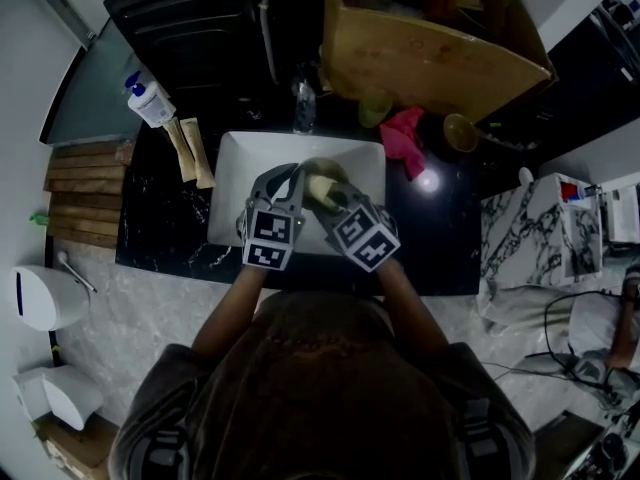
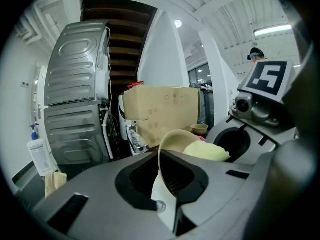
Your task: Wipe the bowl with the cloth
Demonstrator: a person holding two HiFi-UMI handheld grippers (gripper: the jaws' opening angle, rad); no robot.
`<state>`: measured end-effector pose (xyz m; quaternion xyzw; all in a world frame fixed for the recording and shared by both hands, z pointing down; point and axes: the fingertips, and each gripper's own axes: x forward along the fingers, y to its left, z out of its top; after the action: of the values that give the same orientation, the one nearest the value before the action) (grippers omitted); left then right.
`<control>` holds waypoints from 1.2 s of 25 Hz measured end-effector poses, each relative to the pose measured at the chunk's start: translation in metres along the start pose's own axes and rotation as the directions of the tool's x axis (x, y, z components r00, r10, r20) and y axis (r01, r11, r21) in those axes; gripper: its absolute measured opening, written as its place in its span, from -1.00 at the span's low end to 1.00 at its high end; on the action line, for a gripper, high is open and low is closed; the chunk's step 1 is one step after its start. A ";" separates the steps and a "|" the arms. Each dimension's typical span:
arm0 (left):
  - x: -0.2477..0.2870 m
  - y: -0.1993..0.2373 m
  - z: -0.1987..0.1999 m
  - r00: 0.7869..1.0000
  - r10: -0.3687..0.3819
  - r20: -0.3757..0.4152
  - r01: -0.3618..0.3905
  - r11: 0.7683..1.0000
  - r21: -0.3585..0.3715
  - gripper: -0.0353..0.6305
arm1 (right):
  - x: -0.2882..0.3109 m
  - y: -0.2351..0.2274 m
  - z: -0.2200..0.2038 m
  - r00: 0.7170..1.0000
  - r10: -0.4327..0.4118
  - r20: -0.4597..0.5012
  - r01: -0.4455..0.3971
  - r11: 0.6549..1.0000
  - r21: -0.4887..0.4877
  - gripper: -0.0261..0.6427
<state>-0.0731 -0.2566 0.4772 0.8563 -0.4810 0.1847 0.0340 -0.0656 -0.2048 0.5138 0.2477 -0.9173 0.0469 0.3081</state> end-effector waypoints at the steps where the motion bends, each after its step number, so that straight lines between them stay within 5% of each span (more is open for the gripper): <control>1: 0.001 -0.002 -0.002 1.000 -0.011 -0.010 0.011 1.000 0.002 -0.81 | 0.000 0.002 0.003 1.000 0.006 0.005 -0.006 1.000 -0.019 -0.86; 7: 0.004 -0.010 -0.008 0.999 -0.024 -0.021 0.024 0.999 0.020 -0.82 | -0.002 -0.009 0.014 0.998 -0.054 -0.015 0.051 0.988 -0.149 -0.86; 13: 0.003 -0.013 -0.007 0.999 -0.042 -0.027 0.042 0.999 -0.002 -0.82 | -0.013 -0.036 0.028 0.984 -0.160 0.073 0.166 0.982 -0.092 -0.87; 19: 0.003 -0.012 -0.005 1.000 -0.019 -0.012 0.018 1.000 -0.022 -0.82 | -0.018 -0.052 0.019 0.959 -0.280 0.048 0.283 0.957 -0.060 -0.87; 30: 0.001 -0.003 0.001 1.000 0.008 0.014 -0.007 0.999 -0.053 -0.79 | -0.009 -0.036 -0.021 0.972 -0.201 -0.121 0.189 0.976 -0.105 -0.87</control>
<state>-0.0692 -0.2561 0.4769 0.8547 -0.4891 0.1659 0.0525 -0.0311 -0.2271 0.5230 0.3186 -0.8676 -0.0101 0.3817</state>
